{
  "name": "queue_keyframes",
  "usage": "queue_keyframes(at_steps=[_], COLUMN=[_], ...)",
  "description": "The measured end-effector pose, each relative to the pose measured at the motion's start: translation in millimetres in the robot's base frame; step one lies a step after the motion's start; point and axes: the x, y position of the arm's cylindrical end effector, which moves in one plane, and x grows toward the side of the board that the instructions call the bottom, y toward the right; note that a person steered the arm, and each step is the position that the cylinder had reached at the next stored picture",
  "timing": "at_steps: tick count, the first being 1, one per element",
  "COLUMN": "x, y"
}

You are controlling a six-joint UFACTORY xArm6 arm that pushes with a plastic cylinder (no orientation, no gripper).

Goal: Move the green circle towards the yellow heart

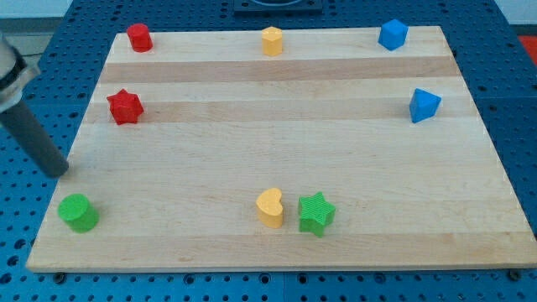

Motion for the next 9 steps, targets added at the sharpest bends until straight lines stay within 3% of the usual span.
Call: queue_keyframes(at_steps=[1,2,5,9], x=[54,66,34,40], y=[0,8,61,198])
